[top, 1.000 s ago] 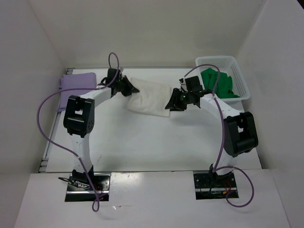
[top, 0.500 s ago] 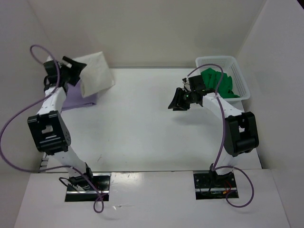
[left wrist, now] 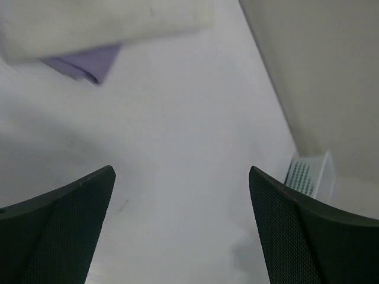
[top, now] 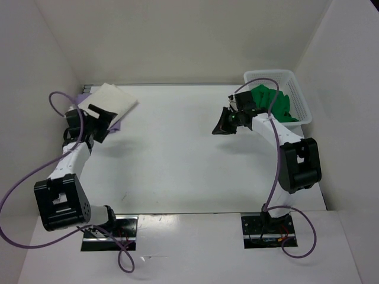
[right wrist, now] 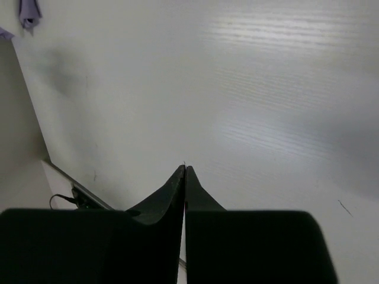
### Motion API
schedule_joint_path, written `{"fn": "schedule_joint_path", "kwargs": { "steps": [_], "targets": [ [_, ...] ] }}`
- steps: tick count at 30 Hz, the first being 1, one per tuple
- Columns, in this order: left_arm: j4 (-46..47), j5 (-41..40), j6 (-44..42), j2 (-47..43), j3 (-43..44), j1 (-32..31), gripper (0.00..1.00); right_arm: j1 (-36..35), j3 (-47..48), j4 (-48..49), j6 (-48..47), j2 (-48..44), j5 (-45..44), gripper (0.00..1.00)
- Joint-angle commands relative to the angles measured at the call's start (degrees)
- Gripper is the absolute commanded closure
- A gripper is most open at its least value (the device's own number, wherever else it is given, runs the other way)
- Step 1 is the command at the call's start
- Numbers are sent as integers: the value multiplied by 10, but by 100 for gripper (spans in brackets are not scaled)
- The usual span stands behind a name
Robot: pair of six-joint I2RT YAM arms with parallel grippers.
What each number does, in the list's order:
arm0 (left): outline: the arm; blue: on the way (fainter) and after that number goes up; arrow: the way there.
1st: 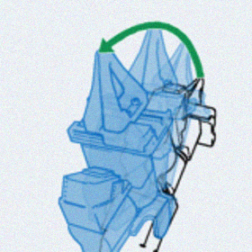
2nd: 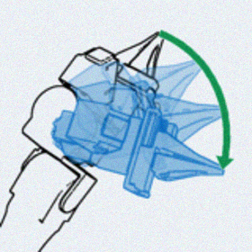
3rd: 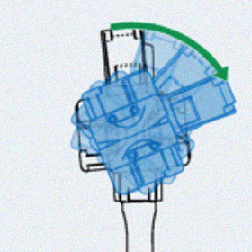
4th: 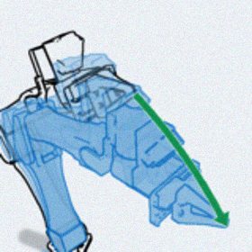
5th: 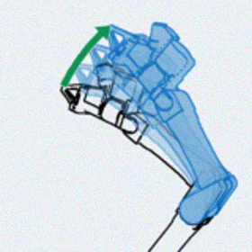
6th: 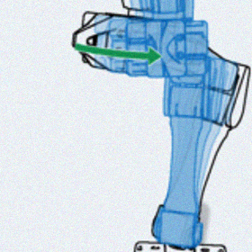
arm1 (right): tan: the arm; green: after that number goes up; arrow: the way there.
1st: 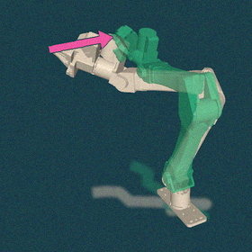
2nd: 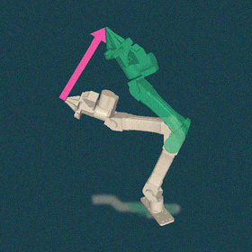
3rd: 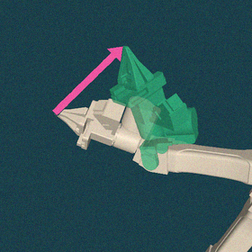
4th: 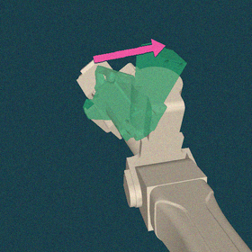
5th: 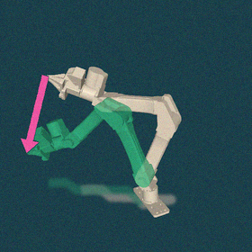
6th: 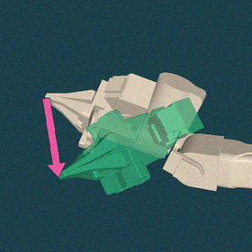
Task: Fold and stack the t-shirts
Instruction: Put the neatly folded tshirt into the corner of the board with the left arm, then grab crumpled tshirt from bin with the right arm
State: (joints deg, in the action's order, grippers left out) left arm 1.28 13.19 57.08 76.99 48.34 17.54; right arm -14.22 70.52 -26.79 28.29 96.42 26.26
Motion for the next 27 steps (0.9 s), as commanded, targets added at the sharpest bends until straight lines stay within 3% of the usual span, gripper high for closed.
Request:
{"fn": "schedule_joint_path", "kwargs": {
  "steps": [1, 2, 4, 5, 6, 9, 11, 13, 14, 17, 23, 27],
  "targets": [
    [-18, 44, -64, 3, 15, -90, 0, 2, 104, 15, 34, 18, -30, 99],
    [-24, 49, -73, 8, 33, -148, 0, 2, 130, -1, 34, 37, -51, 99],
    [-24, 55, -89, 26, 39, -204, 2, 17, 206, -21, 22, 52, -151, 99],
    [-24, 55, -89, 26, 39, -230, 9, 27, 227, -37, 22, 58, -180, 99],
    [-14, 64, -89, 36, 39, -277, 23, 40, 246, -42, 22, 73, -218, 99],
    [8, 85, -62, 57, 21, -349, 44, 103, 326, -70, 17, 110, -270, 97],
    [14, 92, -62, 71, 14, -391, 54, 142, 340, -62, 17, 121, -312, 87],
    [14, 92, -62, 77, 14, -410, 56, 165, 348, -53, 1, 137, -366, 76],
    [14, 92, -62, 77, 14, -416, 56, 185, 360, -53, -5, 149, -377, 64],
    [14, 97, -62, 85, 14, -416, 54, 206, 450, -110, -21, 233, -415, 53],
    [9, 109, -86, 118, 33, -416, 50, 206, 546, -133, -47, 334, -435, 41],
    [3, 122, -92, 141, 45, -416, 49, 206, 594, -139, -61, 386, -412, 41]
  ]
}}
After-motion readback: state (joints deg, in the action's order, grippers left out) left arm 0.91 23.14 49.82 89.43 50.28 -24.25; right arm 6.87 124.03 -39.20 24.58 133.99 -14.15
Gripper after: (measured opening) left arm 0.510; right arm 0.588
